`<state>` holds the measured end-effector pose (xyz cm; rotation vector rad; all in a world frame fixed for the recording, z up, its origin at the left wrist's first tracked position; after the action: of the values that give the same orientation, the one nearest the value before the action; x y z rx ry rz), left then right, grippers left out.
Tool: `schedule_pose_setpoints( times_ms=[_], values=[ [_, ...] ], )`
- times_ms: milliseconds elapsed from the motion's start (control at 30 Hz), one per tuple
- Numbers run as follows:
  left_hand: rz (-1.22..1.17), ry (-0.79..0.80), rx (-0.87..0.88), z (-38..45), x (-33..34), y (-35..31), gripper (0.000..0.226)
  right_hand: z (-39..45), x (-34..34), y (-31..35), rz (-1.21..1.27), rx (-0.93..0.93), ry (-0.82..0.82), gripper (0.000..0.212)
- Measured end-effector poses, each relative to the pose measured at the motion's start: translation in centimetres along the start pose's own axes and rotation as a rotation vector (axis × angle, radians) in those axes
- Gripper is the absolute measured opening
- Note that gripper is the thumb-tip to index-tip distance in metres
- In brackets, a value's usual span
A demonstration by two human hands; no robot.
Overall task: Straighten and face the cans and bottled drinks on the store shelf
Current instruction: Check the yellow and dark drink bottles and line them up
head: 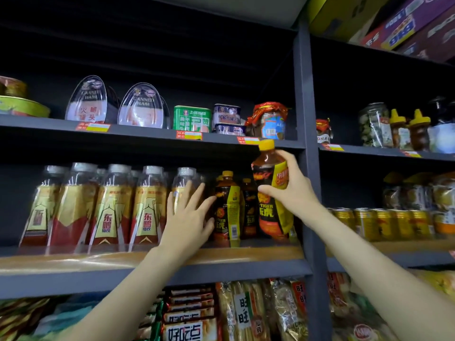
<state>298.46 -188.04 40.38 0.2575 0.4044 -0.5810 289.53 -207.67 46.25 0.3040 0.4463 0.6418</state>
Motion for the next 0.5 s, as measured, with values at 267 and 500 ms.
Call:
schedule_pose_setpoints(
  times_ms=[267, 500],
  values=[
    [0.064, -0.061, -0.017, -0.3, 2.7, 0.8, 0.049, 0.3, 4.3, -6.2, -0.129, 0.25, -0.029, 0.083],
    [0.08, -0.134, 0.006, -0.3, 2.8, 0.8, 0.048, 0.2, 5.4, -7.9, -0.483, 0.272, 0.052, 0.104]
  ],
)
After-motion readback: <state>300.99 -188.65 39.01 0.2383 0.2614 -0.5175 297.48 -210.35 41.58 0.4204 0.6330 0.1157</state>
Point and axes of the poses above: each hand's wrist, its own z-axis towards the middle knuckle, its own x-axis out of the palm, y = z × x, the point moved 5 cm from there along z, towards the middle knuckle, and after that the axes turned 2 degrees about -z, right-handed, at the moved point
